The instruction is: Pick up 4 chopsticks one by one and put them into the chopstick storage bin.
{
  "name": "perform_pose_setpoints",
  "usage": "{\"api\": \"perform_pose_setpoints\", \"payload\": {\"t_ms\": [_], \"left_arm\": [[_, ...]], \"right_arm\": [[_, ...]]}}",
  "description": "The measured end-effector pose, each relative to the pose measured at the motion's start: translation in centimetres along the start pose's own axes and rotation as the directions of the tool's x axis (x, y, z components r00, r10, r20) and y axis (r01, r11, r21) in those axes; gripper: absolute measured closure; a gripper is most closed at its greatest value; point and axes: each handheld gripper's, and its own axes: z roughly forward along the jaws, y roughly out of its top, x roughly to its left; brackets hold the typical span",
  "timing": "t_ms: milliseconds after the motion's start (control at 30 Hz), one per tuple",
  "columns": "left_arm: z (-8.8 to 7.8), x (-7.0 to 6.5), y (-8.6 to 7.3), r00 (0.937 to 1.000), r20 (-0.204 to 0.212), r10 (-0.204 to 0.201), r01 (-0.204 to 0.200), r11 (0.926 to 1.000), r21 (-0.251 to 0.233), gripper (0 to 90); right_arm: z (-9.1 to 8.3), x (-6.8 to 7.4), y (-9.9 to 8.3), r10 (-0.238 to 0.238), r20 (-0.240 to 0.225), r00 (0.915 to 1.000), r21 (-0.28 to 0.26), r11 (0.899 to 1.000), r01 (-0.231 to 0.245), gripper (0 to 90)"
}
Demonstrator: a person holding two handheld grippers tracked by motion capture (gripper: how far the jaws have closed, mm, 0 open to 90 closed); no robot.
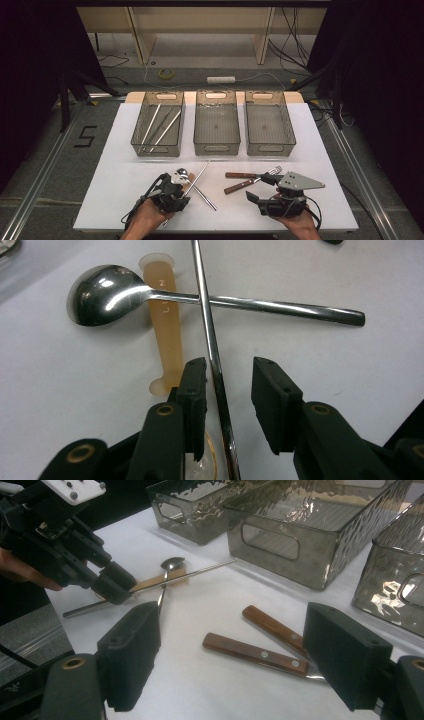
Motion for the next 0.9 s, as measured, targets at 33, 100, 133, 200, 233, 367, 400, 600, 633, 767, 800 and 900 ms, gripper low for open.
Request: {"api": "perform_pose_setpoints", "payload": {"t_ms": [33,100,133,200,233,367,400,600,633,767,800,900], "left_arm": [[0.1,0.0,0.0,1.0,0.0,-0.001,0.001,1.0,0.0,68.6],[0.3,0.1,0.1,1.0,0.0,-0.006,0.006,1.0,0.005,70.2],[0.5,0.1,0.1,1.0,0.0,-0.006,0.006,0.9999,0.012,71.1],[0.7,0.1,0.1,1.0,0.001,-0.005,0.005,0.9997,0.024,71.8],[0.8,0.1,0.1,1.0,0.002,-0.008,0.008,0.9996,0.026,72.3],[1.1,0.2,0.1,0.9999,0.008,-0.006,0.006,0.9992,0.039,75.0],[1.2,0.2,0.1,1.0,0.003,-0.006,0.006,0.9992,0.04,76.0],[1.2,0.4,0.1,0.9998,0.001,-0.019,0.018,0.9991,0.038,80.8],[1.2,0.5,0.1,0.9998,0.001,-0.02,0.02,0.999,0.04,82.2],[1.2,0.5,0.1,0.9996,0.0,-0.029,0.029,0.9991,0.032,83.6],[1.2,0.5,0.1,0.9996,0.0,-0.03,0.03,0.9991,0.031,83.8],[1.1,0.6,0.1,0.9987,0.03,-0.042,0.041,0.9988,0.026,84.1]], "right_arm": [[0.0,0.0,0.0,-0.001,0.0,1.0,-0.001,1.0,0.001,24.3],[0.0,0.0,0.0,0.0,-0.001,1.0,0.0,1.0,0.0,24.4],[0.1,0.0,0.0,-0.001,0.001,1.0,0.002,1.0,0.001,24.3],[0.1,0.0,0.0,-0.001,0.0,1.0,0.001,1.0,0.001,24.4],[0.1,0.0,0.0,-0.001,0.001,1.0,0.001,1.0,0.001,24.4],[0.1,0.0,0.0,0.0,0.0,1.0,0.001,1.0,0.0,24.4],[0.1,0.0,0.0,0.0,0.0,1.0,0.001,1.0,0.0,24.4],[0.1,0.0,0.0,0.005,-0.001,1.0,0.002,1.0,-0.005,24.5],[0.1,-0.1,0.0,0.004,0.001,1.0,0.004,1.0,-0.004,24.5],[0.1,-0.1,0.0,0.002,0.002,1.0,0.002,1.0,-0.002,24.5],[0.1,-0.1,0.0,0.002,0.001,1.0,0.001,1.0,-0.002,24.5],[0.1,0.0,0.0,0.0,0.001,1.0,0.0,1.0,0.0,24.6]]}}
